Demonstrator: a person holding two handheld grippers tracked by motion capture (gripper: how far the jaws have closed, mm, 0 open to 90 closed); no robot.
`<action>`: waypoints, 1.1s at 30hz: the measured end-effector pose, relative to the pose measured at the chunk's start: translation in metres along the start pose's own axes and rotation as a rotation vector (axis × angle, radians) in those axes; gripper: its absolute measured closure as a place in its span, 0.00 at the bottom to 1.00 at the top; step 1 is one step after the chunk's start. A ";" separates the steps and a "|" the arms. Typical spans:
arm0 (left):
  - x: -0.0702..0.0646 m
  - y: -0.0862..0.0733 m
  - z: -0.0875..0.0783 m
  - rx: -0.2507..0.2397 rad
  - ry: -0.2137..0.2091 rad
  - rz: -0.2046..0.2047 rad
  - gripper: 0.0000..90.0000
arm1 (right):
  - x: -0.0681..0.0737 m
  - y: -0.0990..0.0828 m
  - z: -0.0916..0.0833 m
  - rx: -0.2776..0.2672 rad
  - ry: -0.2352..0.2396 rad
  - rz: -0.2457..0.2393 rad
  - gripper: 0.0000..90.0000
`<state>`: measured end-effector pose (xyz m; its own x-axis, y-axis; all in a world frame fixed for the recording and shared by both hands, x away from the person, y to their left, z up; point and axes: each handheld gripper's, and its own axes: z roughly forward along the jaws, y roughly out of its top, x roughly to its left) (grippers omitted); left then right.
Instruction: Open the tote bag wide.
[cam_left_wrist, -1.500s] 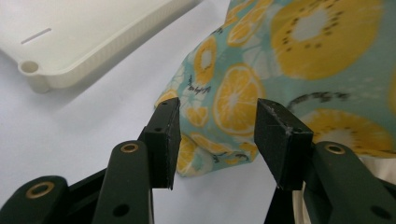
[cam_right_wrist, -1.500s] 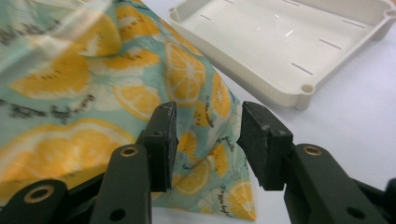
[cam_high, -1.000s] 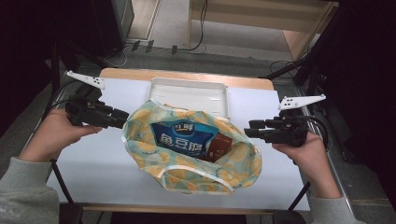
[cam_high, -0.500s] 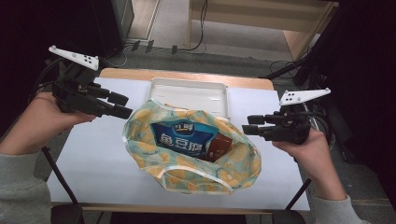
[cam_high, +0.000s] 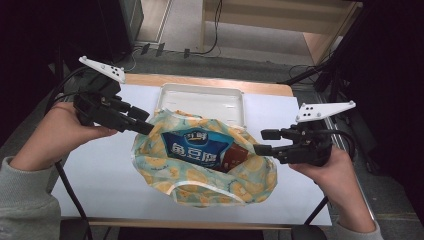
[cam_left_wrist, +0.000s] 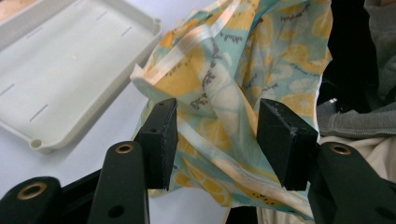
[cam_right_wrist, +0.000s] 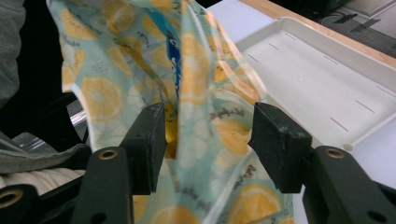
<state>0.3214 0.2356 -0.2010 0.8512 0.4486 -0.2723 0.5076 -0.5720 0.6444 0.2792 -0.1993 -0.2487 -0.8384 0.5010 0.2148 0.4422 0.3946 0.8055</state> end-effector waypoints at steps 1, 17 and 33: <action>0.000 0.001 -0.002 -0.012 -0.008 -0.003 0.52 | 0.004 -0.001 0.000 0.001 -0.006 -0.016 0.51; 0.000 -0.007 0.013 0.063 0.136 0.037 1.00 | -0.001 -0.017 0.015 0.087 -0.107 -0.058 0.99; 0.034 -0.005 0.015 -0.002 0.150 -0.026 1.00 | -0.032 0.019 0.024 0.047 -0.178 -0.109 1.00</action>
<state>0.3494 0.2435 -0.2242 0.8081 0.5611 -0.1793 0.5291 -0.5575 0.6397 0.3225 -0.1889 -0.2536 -0.8144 0.5799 0.0241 0.3702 0.4870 0.7911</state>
